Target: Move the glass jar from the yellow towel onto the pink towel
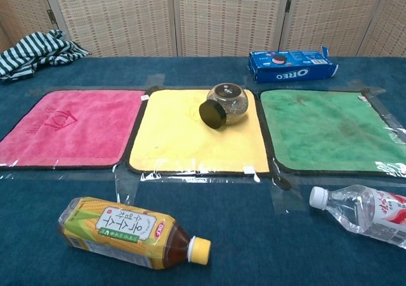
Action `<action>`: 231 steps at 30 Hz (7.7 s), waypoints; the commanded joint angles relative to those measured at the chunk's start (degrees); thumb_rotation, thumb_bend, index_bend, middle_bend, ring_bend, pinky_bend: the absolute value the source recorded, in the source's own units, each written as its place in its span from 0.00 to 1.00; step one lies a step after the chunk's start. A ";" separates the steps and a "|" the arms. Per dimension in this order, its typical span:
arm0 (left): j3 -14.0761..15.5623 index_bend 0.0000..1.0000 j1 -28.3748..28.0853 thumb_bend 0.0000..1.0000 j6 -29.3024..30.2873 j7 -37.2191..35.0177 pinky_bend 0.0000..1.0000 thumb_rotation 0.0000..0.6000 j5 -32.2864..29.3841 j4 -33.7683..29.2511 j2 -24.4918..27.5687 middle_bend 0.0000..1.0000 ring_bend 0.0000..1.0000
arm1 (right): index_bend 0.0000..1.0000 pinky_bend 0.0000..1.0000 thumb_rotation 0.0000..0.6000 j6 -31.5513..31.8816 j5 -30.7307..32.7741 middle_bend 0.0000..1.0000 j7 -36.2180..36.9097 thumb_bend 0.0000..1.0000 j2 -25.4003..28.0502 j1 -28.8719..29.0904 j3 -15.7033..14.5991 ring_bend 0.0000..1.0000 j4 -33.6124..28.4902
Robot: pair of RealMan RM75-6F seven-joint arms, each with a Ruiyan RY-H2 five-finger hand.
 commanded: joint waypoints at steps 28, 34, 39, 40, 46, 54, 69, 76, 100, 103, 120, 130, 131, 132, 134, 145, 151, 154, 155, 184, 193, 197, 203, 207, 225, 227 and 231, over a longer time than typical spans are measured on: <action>0.10 0.29 2.87 0.83 2.60 -2.85 0.02 1.00 -0.20 -0.02 2.59 0.17 0.16 | 0.08 0.12 1.00 -26.27 13.18 0.09 -13.42 0.12 -34.77 37.47 6.89 0.16 43.78; 0.07 0.29 3.07 0.83 2.28 -3.10 0.02 1.00 -0.59 0.02 3.01 0.17 0.16 | 0.11 0.14 1.00 -27.49 10.67 0.10 -10.94 0.13 -41.16 41.34 5.49 0.16 53.90; -0.04 0.29 3.47 0.83 2.45 -3.85 0.02 1.00 -1.14 0.33 3.23 0.17 0.16 | 0.12 0.14 1.00 -28.41 9.51 0.10 -7.72 0.12 -45.06 43.72 5.12 0.16 59.71; -0.03 0.29 3.55 0.83 2.44 -3.97 0.02 1.00 -1.26 0.46 3.28 0.17 0.16 | 0.12 0.14 1.00 -28.53 9.28 0.10 -7.27 0.12 -45.71 44.12 5.02 0.16 60.72; 0.00 0.29 4.00 0.83 2.25 -5.08 0.02 1.00 -1.99 1.26 3.49 0.17 0.16 | 0.13 0.14 1.00 -28.72 7.66 0.10 -4.06 0.09 -49.67 46.76 4.37 0.15 67.31; -0.10 0.29 4.10 0.83 1.66 -6.04 0.02 1.00 -2.56 1.88 3.64 0.17 0.16 | 0.13 0.14 1.00 -29.51 6.22 0.10 -0.41 0.09 -53.15 49.21 3.56 0.15 73.43; 0.01 0.29 4.55 0.83 1.79 -6.55 0.02 1.00 -2.33 1.76 3.81 0.17 0.16 | 0.13 0.19 1.00 -28.73 2.98 0.10 5.14 0.07 -57.81 52.57 1.37 0.17 74.29; 0.07 0.29 4.88 0.83 2.05 -7.15 0.02 1.00 -2.23 2.11 3.77 0.17 0.16 | 0.13 0.21 1.00 -27.89 3.01 0.11 5.95 0.07 -60.09 53.93 1.89 0.17 74.11; -1.27 0.29 1.98 0.83 -0.49 -9.23 0.02 1.00 -0.27 2.43 4.94 0.17 0.17 | 0.13 0.24 1.00 -16.94 1.26 0.13 0.85 0.07 -52.32 48.81 0.80 0.19 60.45; -1.88 0.28 0.17 0.83 -2.04 -10.17 0.02 1.00 0.67 2.55 5.45 0.17 0.17 | 0.13 0.24 1.00 -13.37 1.90 0.13 -2.71 0.07 -45.97 45.19 1.12 0.20 51.11; -5.38 0.18 -16.22 0.83 -17.84 -14.46 0.07 1.00 6.73 2.65 8.21 0.17 0.19 | 0.13 0.25 1.00 1.65 6.05 0.14 -17.40 0.07 -8.31 23.18 -2.16 0.20 0.17; -7.27 0.14 -29.61 0.83 -31.86 -17.29 0.04 1.00 8.70 2.54 7.99 0.16 0.15 | 0.13 0.25 1.00 11.07 0.13 0.15 -12.91 0.07 0.13 12.91 -6.52 0.20 -6.70; -7.41 0.13 -31.17 0.83 -33.38 -17.78 0.03 1.00 8.86 2.70 7.69 0.16 0.15 | 0.13 0.25 1.00 12.16 -0.60 0.15 -12.62 0.07 0.55 11.84 -6.91 0.20 -6.94; -7.55 0.12 -32.28 0.83 -34.41 -18.08 0.03 1.00 8.93 2.82 7.44 0.15 0.14 | 0.13 0.25 1.00 12.96 -1.10 0.15 -12.36 0.07 0.80 11.06 -7.17 0.20 -7.08; -7.92 0.11 -34.86 0.83 -36.67 -18.80 0.02 1.00 8.96 3.25 6.63 0.14 0.12 | 0.13 0.25 1.00 14.52 -2.19 0.15 -11.77 0.07 1.19 9.38 -7.77 0.20 -7.25; -9.32 0.11 -47.27 0.83 -47.91 -21.00 0.00 0.43 6.39 7.40 -0.73 0.13 0.10 | 0.13 0.25 1.00 17.63 -5.82 0.15 -10.14 0.07 1.06 4.43 -8.88 0.19 -6.34; -9.82 0.13 -52.47 0.83 -53.10 -19.04 0.00 0.37 3.35 10.32 -5.29 0.13 0.10 | 0.13 0.25 1.00 17.83 -6.86 0.15 -9.81 0.07 1.02 3.11 -8.70 0.19 -6.28; -9.87 0.16 -54.66 0.83 -55.01 -17.81 0.01 0.37 2.26 12.69 -7.72 0.13 0.11 | 0.13 0.25 1.00 17.72 -7.00 0.15 -9.43 0.07 0.92 2.59 -8.58 0.20 -6.03; -9.91 0.16 -55.57 0.83 -55.90 -17.27 0.01 0.38 1.58 13.91 -8.84 0.13 0.11 | 0.13 0.25 1.00 17.65 -7.02 0.15 -9.32 0.07 0.86 2.38 -8.52 0.20 -5.91; -4.44 0.30 -62.65 0.83 -63.64 -1.75 0.01 0.19 -11.38 31.43 -20.65 0.25 0.20 | 0.13 0.25 1.00 15.49 -7.34 0.15 -7.07 0.07 -0.36 -0.37 -6.91 0.20 -3.61; -2.75 0.37 -61.29 0.83 -62.04 0.84 0.03 0.19 -13.44 29.50 -18.10 0.30 0.23 | 0.13 0.25 1.00 15.60 -7.83 0.15 -7.34 0.07 -0.79 -0.81 -6.37 0.19 -2.98; -1.84 0.41 -60.43 0.83 -61.08 1.68 0.03 0.20 -13.83 28.76 -16.59 0.30 0.24 | 0.13 0.25 1.00 15.71 -8.03 0.15 -7.45 0.07 -1.03 -1.02 -6.16 0.19 -2.65; -0.43 0.45 -58.95 0.83 -60.10 2.48 0.03 0.20 -14.55 27.61 -14.18 0.31 0.24 | 0.13 0.25 1.00 15.91 -8.44 0.15 -7.25 0.07 -1.01 -1.35 -6.00 0.19 -2.74; 0.51 0.46 -57.86 0.83 -59.41 2.75 0.03 0.20 -14.76 27.25 -12.83 0.31 0.25 | 0.13 0.25 1.00 16.05 -8.44 0.15 -7.12 0.07 -1.02 -1.58 -5.81 0.19 -2.77; 1.38 0.47 -53.65 0.83 -56.41 1.16 0.04 0.19 -16.63 27.12 -9.04 0.32 0.26 | 0.13 0.25 1.00 16.65 -8.93 0.15 -7.74 0.07 -0.75 -2.55 -5.38 0.19 -3.58; -0.08 0.45 -52.86 0.83 -55.96 -2.63 0.04 0.19 -17.85 24.96 -8.28 0.32 0.25 | 0.13 0.25 1.00 16.75 -8.87 0.15 -7.71 0.07 -0.38 -2.71 -5.29 0.19 -3.73; -3.24 0.34 -51.25 0.83 -53.62 -11.01 0.04 0.21 -17.80 20.91 -6.41 0.31 0.22 | 0.13 0.25 1.00 16.95 -8.59 0.15 -7.15 0.07 0.59 -3.00 -5.01 0.19 -4.18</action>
